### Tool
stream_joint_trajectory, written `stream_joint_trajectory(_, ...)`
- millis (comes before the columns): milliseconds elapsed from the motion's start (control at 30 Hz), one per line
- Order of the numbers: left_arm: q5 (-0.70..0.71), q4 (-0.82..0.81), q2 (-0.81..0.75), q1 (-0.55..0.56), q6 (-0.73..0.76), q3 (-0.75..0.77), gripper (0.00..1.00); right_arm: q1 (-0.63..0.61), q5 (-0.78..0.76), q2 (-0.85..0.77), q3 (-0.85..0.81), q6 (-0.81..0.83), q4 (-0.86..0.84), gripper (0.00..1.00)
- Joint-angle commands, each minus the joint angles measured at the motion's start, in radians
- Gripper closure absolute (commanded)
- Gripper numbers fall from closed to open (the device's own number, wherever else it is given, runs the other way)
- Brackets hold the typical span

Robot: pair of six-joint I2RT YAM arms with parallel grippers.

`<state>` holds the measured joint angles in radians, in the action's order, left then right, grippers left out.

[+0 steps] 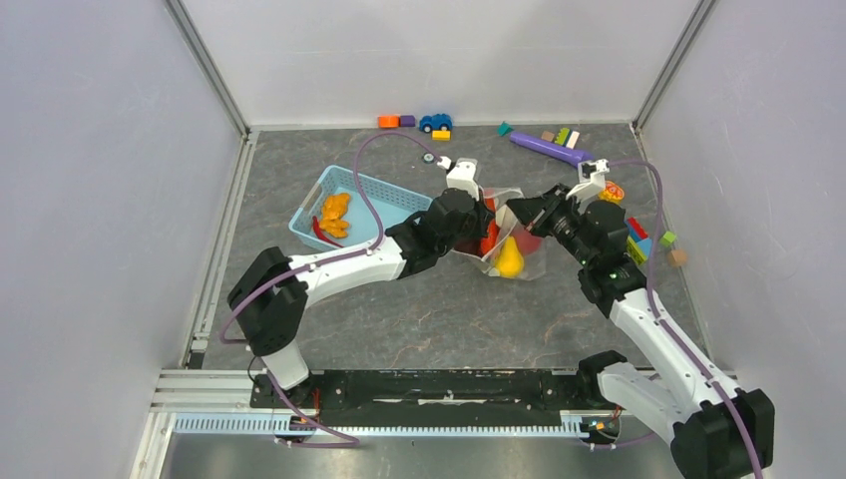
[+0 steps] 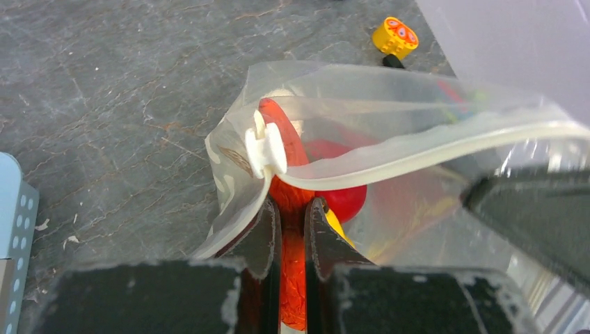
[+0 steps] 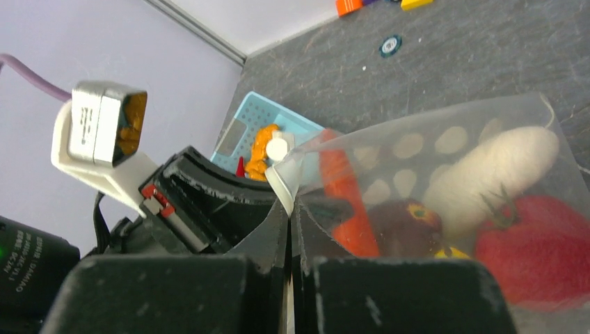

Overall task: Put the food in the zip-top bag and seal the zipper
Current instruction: Place the fake vegetable in the zipper food storage bag.

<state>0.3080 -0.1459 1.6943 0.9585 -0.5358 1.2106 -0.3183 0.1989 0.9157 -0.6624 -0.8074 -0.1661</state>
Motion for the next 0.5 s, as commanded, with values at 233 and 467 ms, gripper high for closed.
stream_joint_trajectory(233,-0.022,0.058,0.080,-0.020,-0.109,0.096,0.78,-0.018,0.045,0.016,0.020,0.010,-0.020,0.99)
stream_joint_trajectory(467,-0.098,0.045,0.061,-0.020,-0.052,0.093,0.41,-0.019,0.048,0.041,0.014,0.015,-0.020,0.99)
